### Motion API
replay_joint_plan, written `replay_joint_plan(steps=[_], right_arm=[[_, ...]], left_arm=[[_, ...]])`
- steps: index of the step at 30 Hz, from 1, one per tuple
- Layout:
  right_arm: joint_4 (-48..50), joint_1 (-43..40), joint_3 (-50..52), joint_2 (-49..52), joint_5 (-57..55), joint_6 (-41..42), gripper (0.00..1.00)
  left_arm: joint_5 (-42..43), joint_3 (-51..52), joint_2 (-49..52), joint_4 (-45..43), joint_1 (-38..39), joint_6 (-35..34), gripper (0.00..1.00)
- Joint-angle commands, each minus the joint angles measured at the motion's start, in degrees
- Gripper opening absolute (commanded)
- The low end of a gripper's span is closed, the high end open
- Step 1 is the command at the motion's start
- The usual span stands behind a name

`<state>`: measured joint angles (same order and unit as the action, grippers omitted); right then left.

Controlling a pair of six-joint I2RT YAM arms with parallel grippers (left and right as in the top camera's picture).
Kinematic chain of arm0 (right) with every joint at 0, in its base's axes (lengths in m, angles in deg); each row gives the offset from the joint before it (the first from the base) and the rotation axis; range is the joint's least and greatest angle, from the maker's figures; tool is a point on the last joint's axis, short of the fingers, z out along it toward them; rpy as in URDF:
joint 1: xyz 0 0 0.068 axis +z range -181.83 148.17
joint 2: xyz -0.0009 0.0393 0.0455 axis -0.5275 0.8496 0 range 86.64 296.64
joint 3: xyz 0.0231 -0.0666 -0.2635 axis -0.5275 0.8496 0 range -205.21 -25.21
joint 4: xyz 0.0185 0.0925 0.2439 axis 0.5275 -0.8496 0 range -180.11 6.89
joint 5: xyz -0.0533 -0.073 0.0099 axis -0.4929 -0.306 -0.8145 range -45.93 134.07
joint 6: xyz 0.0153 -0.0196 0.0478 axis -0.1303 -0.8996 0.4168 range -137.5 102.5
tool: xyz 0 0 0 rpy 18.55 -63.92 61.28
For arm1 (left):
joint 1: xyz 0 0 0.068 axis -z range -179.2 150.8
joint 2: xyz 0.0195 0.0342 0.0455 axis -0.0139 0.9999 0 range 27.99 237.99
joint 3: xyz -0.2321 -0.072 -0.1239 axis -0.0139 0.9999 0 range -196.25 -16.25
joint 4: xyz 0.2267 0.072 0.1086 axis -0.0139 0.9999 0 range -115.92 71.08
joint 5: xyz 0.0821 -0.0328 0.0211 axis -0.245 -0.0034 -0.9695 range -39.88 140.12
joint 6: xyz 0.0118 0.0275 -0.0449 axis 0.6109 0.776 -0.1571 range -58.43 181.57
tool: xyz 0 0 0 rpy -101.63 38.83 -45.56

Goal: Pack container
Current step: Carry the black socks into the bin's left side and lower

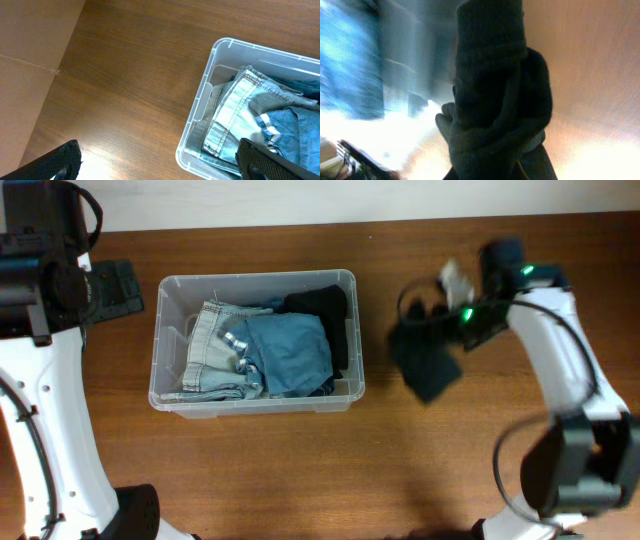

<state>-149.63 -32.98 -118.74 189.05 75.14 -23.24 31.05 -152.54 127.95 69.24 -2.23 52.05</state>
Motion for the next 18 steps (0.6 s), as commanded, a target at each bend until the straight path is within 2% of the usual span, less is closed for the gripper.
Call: replay_joint_plan(steps=[1, 4, 6, 11, 16, 18], right_arm=[[-0.3, 3.5, -10.6, -5.9, 5.2, 0.3, 0.04], [2.0, 8.1, -16.5, -5.9, 8.4, 2.9, 0.04], [6.1, 11.5, -16.6, -5.9, 10.8, 6.2, 0.04], [19.0, 23.6, -16.4, -1.5, 12.0, 19.9, 0.04], [32.5, 32.7, -16.4, 4.9, 11.2, 32.3, 0.04], [36.1, 35.5, -16.4, 8.0, 8.9, 39.8, 0.04]], left_arm=[[-0.2, -0.1, 0.0, 0.1, -0.2, -0.5, 0.99], [-0.2, -0.1, 0.0, 0.1, -0.2, -0.5, 0.99], [-0.2, -0.1, 0.0, 0.1, -0.2, -0.5, 0.99], [-0.2, -0.1, 0.0, 0.1, -0.2, -0.5, 0.99], [-0.2, -0.1, 0.0, 0.1, -0.2, -0.5, 0.99], [-0.2, -0.1, 0.0, 0.1, -0.2, -0.5, 1.0]])
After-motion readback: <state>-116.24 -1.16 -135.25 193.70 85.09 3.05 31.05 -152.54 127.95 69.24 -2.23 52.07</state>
